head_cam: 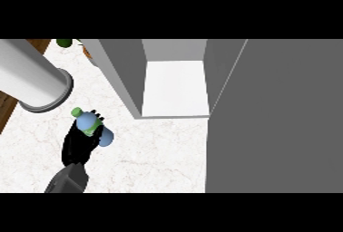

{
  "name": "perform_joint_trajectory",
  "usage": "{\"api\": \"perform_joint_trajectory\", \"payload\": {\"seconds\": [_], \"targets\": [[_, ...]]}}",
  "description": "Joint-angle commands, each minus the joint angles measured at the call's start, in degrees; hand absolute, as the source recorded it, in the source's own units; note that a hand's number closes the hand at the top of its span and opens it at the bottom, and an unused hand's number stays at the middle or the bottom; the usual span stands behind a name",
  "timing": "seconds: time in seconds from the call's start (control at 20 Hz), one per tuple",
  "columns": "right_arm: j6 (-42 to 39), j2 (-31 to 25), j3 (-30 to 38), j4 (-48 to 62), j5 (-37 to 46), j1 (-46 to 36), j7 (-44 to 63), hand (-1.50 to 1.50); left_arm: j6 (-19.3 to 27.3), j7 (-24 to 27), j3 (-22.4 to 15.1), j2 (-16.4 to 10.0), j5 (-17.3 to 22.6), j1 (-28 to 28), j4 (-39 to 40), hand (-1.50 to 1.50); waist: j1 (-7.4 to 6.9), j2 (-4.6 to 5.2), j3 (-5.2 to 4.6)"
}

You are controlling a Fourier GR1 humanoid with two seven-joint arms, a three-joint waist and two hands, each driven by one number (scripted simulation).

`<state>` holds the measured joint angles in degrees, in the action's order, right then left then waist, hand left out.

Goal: Pick up the bottled water, place it into the cabinet and close the cabinet

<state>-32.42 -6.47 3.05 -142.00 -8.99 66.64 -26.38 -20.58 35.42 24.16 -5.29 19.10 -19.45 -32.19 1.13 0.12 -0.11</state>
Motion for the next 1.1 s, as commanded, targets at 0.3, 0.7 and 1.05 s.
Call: {"api": "perform_joint_trajectory", "payload": {"seconds": [0.3,0.7,1.05], "targets": [[-2.2,-0.2,3.8,-5.2,-5.8,0.8,1.0,-1.5,1.3,6.7,-0.2,-0.4,-0.7,-2.7,3.2,1.5,0.09,0.02,0.02],[-1.7,2.1,0.8,-6.8,-4.2,2.6,2.7,-1.5,3.9,13.8,-7.7,5.1,-3.1,2.3,-5.0,1.5,-0.67,-0.35,0.08],[-1.5,1.0,3.5,-6.4,-6.8,0.2,3.7,-1.5,7.3,6.7,-14.5,5.3,-1.5,4.0,-17.8,1.5,-1.34,-0.47,0.16]]}}
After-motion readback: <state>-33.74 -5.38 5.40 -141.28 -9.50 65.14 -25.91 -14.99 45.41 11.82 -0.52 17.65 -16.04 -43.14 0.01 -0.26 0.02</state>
